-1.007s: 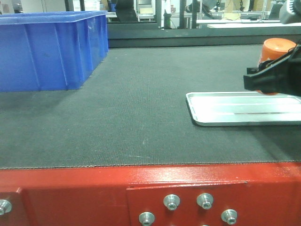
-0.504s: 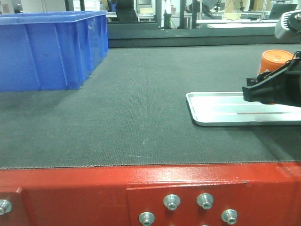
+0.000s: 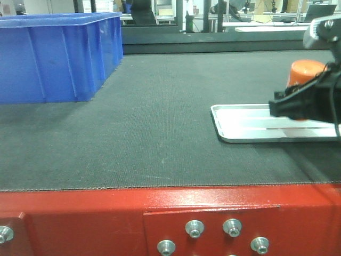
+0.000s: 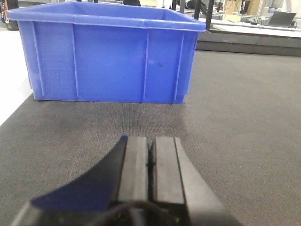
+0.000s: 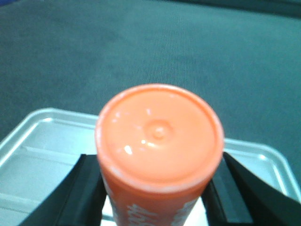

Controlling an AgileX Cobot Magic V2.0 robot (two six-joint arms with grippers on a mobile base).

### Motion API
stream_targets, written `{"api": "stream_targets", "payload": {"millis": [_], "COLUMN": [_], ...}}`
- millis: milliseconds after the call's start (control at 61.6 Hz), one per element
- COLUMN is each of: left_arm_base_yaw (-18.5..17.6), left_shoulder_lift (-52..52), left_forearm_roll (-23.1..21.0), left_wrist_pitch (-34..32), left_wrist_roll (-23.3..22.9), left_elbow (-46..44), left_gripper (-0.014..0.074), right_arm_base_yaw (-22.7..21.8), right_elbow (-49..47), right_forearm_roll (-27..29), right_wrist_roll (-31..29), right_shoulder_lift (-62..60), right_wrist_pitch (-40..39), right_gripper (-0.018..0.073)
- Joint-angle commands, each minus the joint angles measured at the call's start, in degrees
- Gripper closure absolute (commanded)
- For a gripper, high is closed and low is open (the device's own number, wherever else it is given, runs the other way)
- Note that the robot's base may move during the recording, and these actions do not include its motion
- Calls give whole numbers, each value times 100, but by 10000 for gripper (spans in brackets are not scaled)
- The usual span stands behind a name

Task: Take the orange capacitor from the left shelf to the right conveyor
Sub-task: 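Move the right gripper with the cylinder over the aluminium tray, then lower the cylinder upright onto the aluminium tray with the right gripper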

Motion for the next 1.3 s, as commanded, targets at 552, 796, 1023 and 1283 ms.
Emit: {"api": "stream_targets", "payload": {"millis": [552, 796, 1023, 1283], "left_arm_base_yaw": [-26, -26, -26, -26], "left_shoulder_lift": [-89, -89, -89, -89], "left_forearm_roll": [0, 0, 0, 0], "left_wrist_pitch": [-502, -502, -502, -502], "left_wrist_roll": [-8, -8, -8, -8], "left_elbow": [-37, -37, -37, -37], "left_gripper": [701, 701, 701, 701], "right_arm_base_yaw": [-29, -29, -29, -29], "right_elbow": [-120, -120, -120, -120], "right_forearm_roll": [-72, -72, -72, -72], "right_wrist_roll": [227, 193, 193, 199], "right_shoulder_lift": [-2, 200, 204, 204], "right_wrist_pitch": [-798, -855, -991, -1001], "right_gripper": [503, 503, 503, 499]}}
